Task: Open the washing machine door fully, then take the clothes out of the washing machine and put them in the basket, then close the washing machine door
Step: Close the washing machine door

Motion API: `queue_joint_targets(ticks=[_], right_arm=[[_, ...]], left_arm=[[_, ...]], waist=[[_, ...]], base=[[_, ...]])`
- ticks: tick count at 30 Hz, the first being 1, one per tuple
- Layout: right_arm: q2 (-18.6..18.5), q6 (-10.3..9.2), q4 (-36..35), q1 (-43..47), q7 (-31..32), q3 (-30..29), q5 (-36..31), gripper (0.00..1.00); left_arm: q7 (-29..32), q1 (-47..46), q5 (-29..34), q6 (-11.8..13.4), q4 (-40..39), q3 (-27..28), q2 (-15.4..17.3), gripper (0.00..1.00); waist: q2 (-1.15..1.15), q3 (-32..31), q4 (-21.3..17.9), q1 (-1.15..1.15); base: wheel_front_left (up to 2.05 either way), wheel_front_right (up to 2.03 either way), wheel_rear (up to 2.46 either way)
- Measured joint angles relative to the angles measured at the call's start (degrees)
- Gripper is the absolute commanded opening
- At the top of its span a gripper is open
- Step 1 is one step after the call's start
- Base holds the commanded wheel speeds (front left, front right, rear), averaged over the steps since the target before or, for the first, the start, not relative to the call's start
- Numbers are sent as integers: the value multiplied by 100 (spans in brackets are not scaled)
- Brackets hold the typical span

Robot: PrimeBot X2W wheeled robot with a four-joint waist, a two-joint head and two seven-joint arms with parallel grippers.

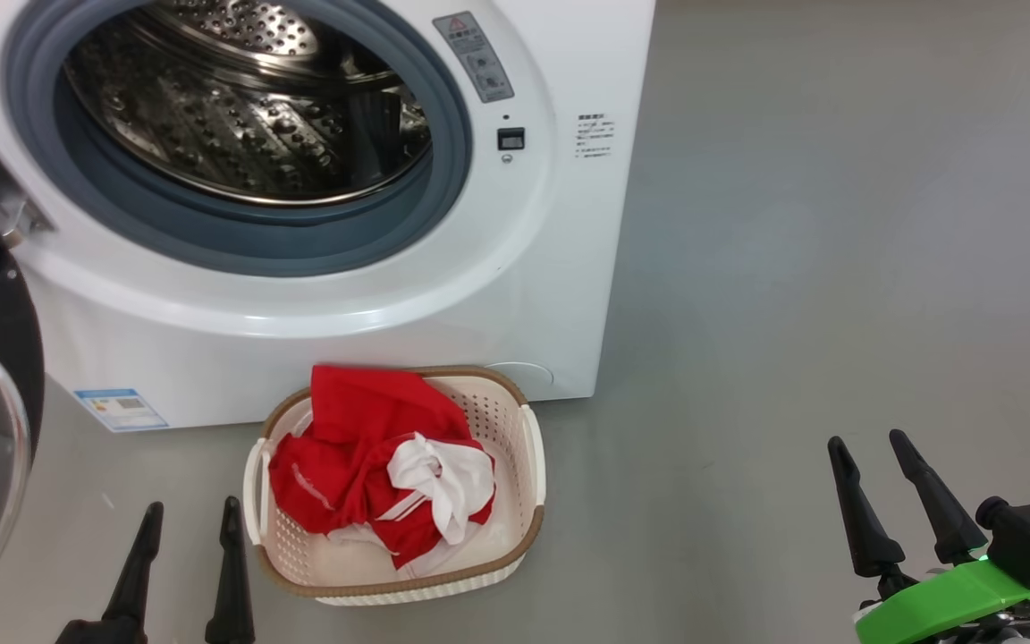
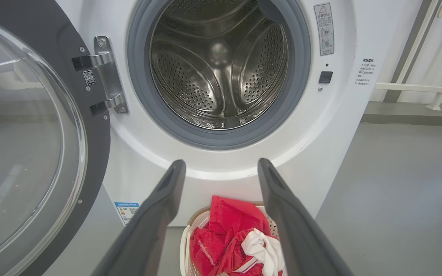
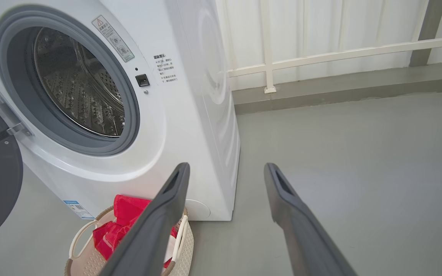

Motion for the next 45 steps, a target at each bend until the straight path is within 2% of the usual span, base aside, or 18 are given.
queue_joint_targets(ticks=[12, 38, 45], right_arm=[[-132, 0, 12, -1, 0, 197, 0, 100], [-338, 0, 97, -32, 1, 699, 2, 100], [-346, 0, 115, -32, 1, 759, 9, 100]], left_arm=[[0, 3, -169, 178, 56, -108, 1, 100], [0, 238, -825, 510, 197, -536, 2, 100], [0, 263, -899, 528, 227, -603, 2, 100]], waist=[[0, -31, 526, 0], [0, -182, 2584, 0], [0, -254, 2996, 0]], base=[[0, 0, 0], [0, 0, 0], [0, 0, 0]])
